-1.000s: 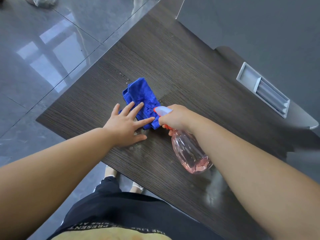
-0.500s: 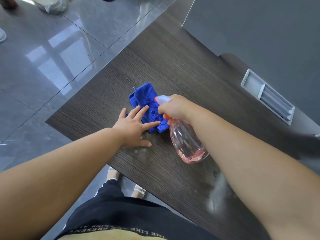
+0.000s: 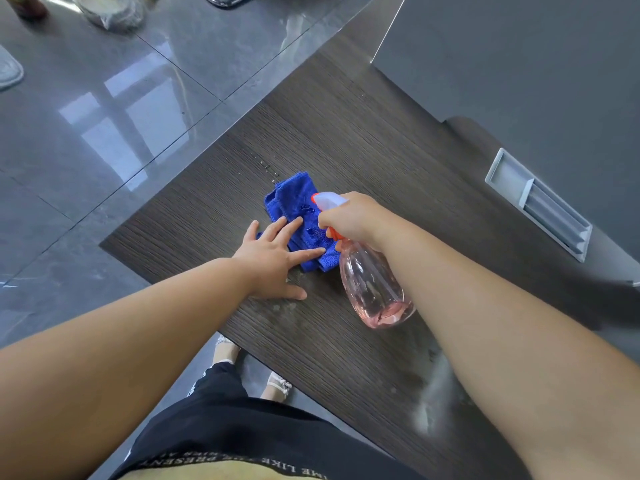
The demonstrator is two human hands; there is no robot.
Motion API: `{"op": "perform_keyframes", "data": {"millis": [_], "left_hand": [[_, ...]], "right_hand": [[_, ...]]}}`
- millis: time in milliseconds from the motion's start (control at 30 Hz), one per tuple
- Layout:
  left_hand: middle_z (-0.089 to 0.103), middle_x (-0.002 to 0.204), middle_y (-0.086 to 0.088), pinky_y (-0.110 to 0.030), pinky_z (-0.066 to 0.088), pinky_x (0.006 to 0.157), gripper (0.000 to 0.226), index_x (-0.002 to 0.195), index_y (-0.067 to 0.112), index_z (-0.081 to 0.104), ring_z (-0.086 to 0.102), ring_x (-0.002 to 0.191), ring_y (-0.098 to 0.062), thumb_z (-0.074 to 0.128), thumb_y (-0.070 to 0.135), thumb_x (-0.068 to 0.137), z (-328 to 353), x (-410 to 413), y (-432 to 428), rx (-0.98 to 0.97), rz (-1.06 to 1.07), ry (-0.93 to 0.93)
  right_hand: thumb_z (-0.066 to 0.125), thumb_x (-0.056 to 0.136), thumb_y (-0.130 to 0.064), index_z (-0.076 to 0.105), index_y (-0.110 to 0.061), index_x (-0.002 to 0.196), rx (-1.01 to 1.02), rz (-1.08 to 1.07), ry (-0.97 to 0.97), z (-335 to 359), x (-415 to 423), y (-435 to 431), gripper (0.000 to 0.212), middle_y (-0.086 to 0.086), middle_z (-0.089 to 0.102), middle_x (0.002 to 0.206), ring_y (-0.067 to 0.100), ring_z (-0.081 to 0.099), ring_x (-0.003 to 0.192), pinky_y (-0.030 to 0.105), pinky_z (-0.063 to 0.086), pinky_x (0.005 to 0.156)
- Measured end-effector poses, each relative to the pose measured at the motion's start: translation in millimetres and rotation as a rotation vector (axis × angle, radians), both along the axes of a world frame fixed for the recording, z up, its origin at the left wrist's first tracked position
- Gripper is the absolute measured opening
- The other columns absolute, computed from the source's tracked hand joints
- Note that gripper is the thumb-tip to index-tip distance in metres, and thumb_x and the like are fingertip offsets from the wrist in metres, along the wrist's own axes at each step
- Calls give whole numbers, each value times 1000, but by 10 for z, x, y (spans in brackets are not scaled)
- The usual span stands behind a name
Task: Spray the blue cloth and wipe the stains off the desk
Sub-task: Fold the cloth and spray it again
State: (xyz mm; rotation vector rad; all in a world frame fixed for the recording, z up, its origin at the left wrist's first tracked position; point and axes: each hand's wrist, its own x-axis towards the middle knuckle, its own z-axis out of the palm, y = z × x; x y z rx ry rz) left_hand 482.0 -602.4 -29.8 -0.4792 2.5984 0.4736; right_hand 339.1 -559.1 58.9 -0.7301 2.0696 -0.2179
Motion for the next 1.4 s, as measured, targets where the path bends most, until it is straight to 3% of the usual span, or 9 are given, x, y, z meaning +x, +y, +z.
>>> {"op": "perform_keyframes", "data": {"millis": [300, 467, 633, 767, 900, 1133, 1200, 1300, 1400], "left_hand": [[0, 158, 4, -49, 6, 115, 97, 148, 31, 3, 2, 145, -21, 47, 75, 74, 40, 6, -3, 22, 122, 78], [17, 153, 7, -39, 19, 109, 78, 146, 26, 21, 14, 140, -19, 38, 69, 83, 50, -21, -80, -84, 128, 151], [-3, 158, -6, -50, -6, 115, 72, 144, 33, 21, -18, 142, -31, 30, 70, 84, 65, -81, -139, -203, 66, 49], [2, 158, -10, -53, -15, 113, 72, 143, 27, 23, -22, 142, -31, 29, 68, 85, 70, -128, -139, -235, 45, 33], [-3, 157, -16, -49, -11, 115, 76, 146, 26, 16, -8, 145, -26, 29, 68, 85, 68, -135, -137, -191, 32, 9], [-15, 155, -16, -55, -6, 114, 74, 145, 46, 3, -10, 145, -26, 31, 73, 82, 93, -91, -248, -107, -49, -59], [-17, 155, -14, -57, -3, 114, 72, 144, 47, 5, -11, 145, -24, 34, 71, 83, 107, -96, -266, -70, -32, -81], [-17, 155, -12, -58, 2, 114, 68, 144, 48, 9, -10, 145, -24, 41, 62, 86, 133, -133, -272, -30, -9, -96], [-18, 156, -11, -57, 4, 114, 65, 143, 48, 12, -11, 145, -22, 44, 58, 87, 154, -159, -281, 4, 9, -110]], "right_hand": [[51, 84, -13, 54, -20, 122, 84, -95, -94, -54, -59, 181, 39, 11, 57, 82, 23, 54, 62, 33, 51, 68], [56, 77, -16, 58, -12, 117, 109, -141, -99, -133, -61, 325, 40, 8, 59, 74, 21, 56, 57, 31, 52, 62], [53, 78, -16, 60, -12, 114, 93, -164, -113, -187, -22, 403, 37, 8, 55, 74, 22, 54, 61, 31, 53, 63], [52, 79, -17, 60, -18, 104, 92, -172, -117, -188, -36, 419, 26, 9, 54, 75, 22, 53, 57, 31, 51, 60], [54, 80, -15, 58, -20, 118, 57, -142, -128, -151, -123, 365, 38, 8, 57, 81, 22, 54, 64, 39, 56, 75], [53, 82, -15, 56, -31, 109, 48, -96, -86, -101, -203, 117, 32, 10, 60, 76, 22, 56, 55, 32, 52, 66], [51, 84, -13, 56, -27, 99, 56, -54, -82, -62, -188, 34, 21, 11, 59, 81, 23, 56, 60, 32, 52, 66], [47, 85, -12, 53, -21, 117, 101, 54, -44, -32, -181, -76, 33, 11, 59, 87, 25, 56, 71, 42, 52, 82], [44, 86, -8, 51, -11, 120, 146, 110, -25, -7, -167, -99, 35, 13, 55, 85, 25, 54, 68, 35, 44, 70]]}}
